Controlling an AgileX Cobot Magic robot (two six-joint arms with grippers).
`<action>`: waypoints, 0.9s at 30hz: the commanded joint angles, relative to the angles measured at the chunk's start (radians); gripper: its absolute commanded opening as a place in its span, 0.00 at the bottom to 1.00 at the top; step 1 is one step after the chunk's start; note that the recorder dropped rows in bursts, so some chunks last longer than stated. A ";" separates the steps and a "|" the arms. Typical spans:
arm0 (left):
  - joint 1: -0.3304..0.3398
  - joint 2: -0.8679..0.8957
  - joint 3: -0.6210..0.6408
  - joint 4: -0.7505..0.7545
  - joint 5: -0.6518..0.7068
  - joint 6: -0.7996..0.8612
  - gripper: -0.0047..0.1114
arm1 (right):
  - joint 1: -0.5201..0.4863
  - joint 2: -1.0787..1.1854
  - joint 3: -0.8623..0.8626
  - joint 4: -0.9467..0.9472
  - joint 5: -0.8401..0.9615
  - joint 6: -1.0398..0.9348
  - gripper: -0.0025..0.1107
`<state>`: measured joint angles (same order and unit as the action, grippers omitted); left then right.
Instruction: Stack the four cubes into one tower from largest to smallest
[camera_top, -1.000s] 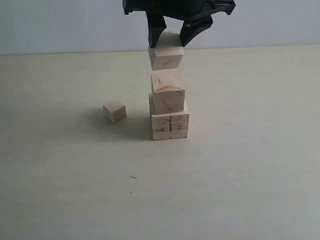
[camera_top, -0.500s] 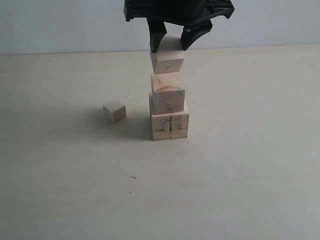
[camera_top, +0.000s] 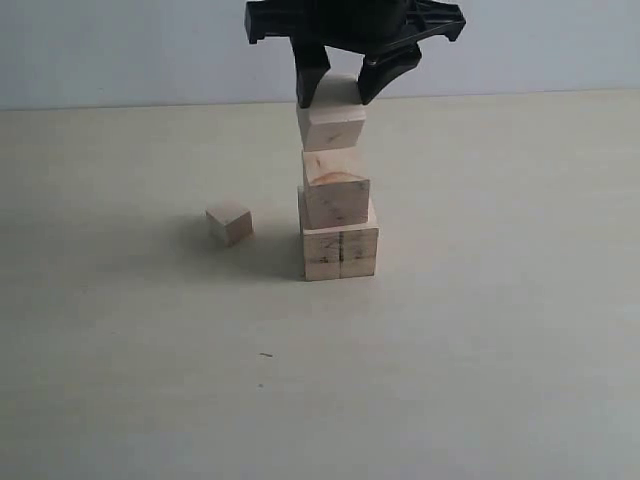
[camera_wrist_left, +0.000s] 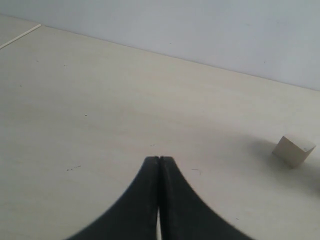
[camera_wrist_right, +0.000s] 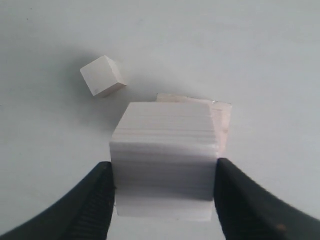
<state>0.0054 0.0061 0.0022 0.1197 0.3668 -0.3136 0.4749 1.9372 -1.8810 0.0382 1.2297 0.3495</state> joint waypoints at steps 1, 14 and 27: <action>-0.007 -0.006 -0.002 0.002 -0.008 0.003 0.04 | 0.002 -0.007 0.003 0.074 -0.009 -0.011 0.36; -0.007 -0.006 -0.002 0.002 -0.008 0.003 0.04 | 0.002 -0.030 0.071 -0.031 -0.009 -0.030 0.36; -0.007 -0.006 -0.002 0.002 -0.008 0.003 0.04 | 0.002 -0.016 0.071 -0.038 -0.009 -0.023 0.36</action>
<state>0.0054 0.0061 0.0022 0.1197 0.3668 -0.3136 0.4767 1.9211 -1.8109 0.0061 1.2293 0.3275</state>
